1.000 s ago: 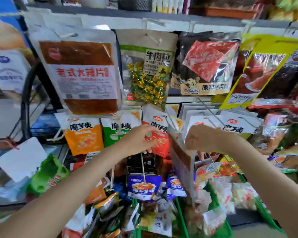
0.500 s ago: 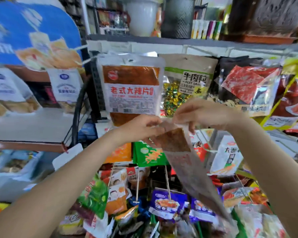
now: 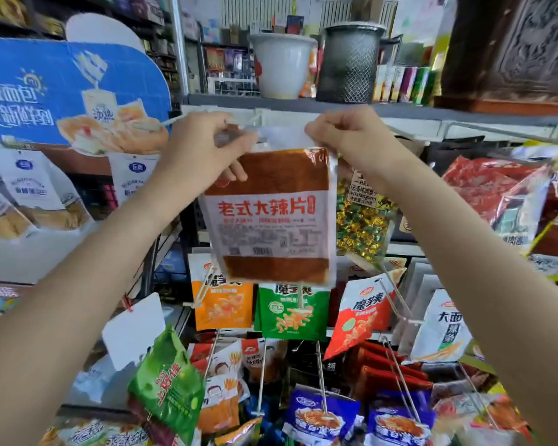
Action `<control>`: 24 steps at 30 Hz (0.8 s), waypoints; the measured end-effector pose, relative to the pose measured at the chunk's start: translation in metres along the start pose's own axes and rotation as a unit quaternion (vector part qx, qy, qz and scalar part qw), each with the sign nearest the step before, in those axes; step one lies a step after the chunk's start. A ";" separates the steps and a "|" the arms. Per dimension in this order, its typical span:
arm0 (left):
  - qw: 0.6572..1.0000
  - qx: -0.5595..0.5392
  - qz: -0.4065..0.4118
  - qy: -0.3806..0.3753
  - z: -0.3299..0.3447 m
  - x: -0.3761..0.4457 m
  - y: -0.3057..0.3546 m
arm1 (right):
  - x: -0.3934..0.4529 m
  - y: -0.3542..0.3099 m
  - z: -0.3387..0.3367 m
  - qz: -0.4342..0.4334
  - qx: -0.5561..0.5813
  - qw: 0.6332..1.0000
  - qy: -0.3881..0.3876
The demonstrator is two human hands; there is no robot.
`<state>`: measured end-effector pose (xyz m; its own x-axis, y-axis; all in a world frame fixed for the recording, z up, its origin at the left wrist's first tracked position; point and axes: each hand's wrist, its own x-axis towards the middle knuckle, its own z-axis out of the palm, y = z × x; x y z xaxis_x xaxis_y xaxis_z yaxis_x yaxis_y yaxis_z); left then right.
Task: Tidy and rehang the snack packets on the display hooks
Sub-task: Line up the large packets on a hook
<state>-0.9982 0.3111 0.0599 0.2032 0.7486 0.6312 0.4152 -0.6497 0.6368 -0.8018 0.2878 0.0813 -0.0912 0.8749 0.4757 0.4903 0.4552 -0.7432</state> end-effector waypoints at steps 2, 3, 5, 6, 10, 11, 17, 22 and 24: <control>0.999 0.040 0.021 0.019 0.001 0.000 -0.001 | 0.005 0.000 0.004 0.005 -0.017 1.000 0.006; 0.998 0.051 0.030 0.030 0.001 -0.001 -0.001 | 0.007 0.000 0.006 0.008 -0.020 1.000 0.005; 0.998 0.031 0.032 0.043 0.001 0.000 -0.008 | 0.009 0.000 0.009 0.009 -0.030 0.999 0.004; 0.999 0.006 0.021 0.044 0.000 0.000 -0.010 | 0.010 0.001 0.011 0.009 -0.042 0.999 0.005; 0.998 -0.062 -0.013 0.008 -0.001 0.004 -0.015 | 0.012 0.009 0.017 0.022 -0.061 0.998 0.017; 0.998 -0.063 -0.016 -0.003 0.000 0.004 -0.016 | 0.013 0.013 0.018 0.031 -0.062 0.997 0.027; 0.998 -0.038 -0.003 -0.041 0.013 0.002 -0.036 | 0.020 0.031 0.028 0.064 -0.046 0.991 0.106; 0.992 0.111 0.040 -0.045 0.031 -0.015 -0.058 | 0.027 0.046 0.035 0.086 -0.085 0.984 0.132; 0.969 0.222 0.080 -0.072 0.043 -0.027 -0.070 | 0.023 0.048 0.036 0.099 -0.090 0.982 0.131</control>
<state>-0.9951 0.3418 -0.0208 0.4051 0.6744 0.6173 0.7021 -0.6619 0.2624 -0.8114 0.3363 0.0397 0.2365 0.8599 0.4523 0.6240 0.2224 -0.7491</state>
